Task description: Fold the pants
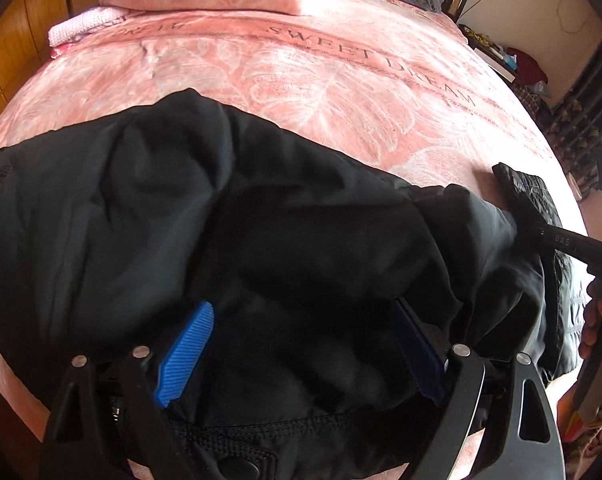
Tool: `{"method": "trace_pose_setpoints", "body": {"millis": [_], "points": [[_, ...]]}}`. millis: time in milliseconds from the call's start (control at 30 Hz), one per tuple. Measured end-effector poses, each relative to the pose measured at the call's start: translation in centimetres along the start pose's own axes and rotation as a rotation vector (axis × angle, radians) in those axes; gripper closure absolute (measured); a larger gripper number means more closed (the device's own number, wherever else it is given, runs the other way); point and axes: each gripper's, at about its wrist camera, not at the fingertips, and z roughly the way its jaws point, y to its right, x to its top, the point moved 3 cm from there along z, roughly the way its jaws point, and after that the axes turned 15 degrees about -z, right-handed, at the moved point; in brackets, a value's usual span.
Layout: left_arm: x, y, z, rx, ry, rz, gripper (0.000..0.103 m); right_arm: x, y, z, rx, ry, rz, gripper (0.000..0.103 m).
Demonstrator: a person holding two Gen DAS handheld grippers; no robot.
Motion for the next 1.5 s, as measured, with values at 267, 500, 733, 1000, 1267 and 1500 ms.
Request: {"method": "trace_pose_setpoints", "body": {"millis": [267,500,733,1000,1267,1500], "points": [[-0.6,-0.1,-0.2,-0.007,0.008,0.009,0.013,-3.5,5.0,-5.0,0.111,0.123,0.146,0.099],[-0.8,0.1,-0.3,0.0,0.006,0.004,0.013,-9.6,12.3,-8.5,0.243,0.216,0.427,0.098],[-1.3,0.6,-0.3,0.017,0.005,0.005,0.013,-17.9,17.0,-5.4,0.252,0.103,0.601,0.08],[-2.1,1.8,-1.1,0.008,0.007,0.017,0.013,-22.5,19.8,-4.0,0.271,0.091,0.655,0.065],[-3.2,3.2,-2.1,-0.036,0.004,0.021,0.013,-22.7,21.2,-3.6,0.359,0.068,0.715,0.065],[-4.0,4.4,-1.4,-0.021,-0.019,0.039,0.013,-22.7,21.4,-2.5,0.377,0.063,0.727,0.065]]}}
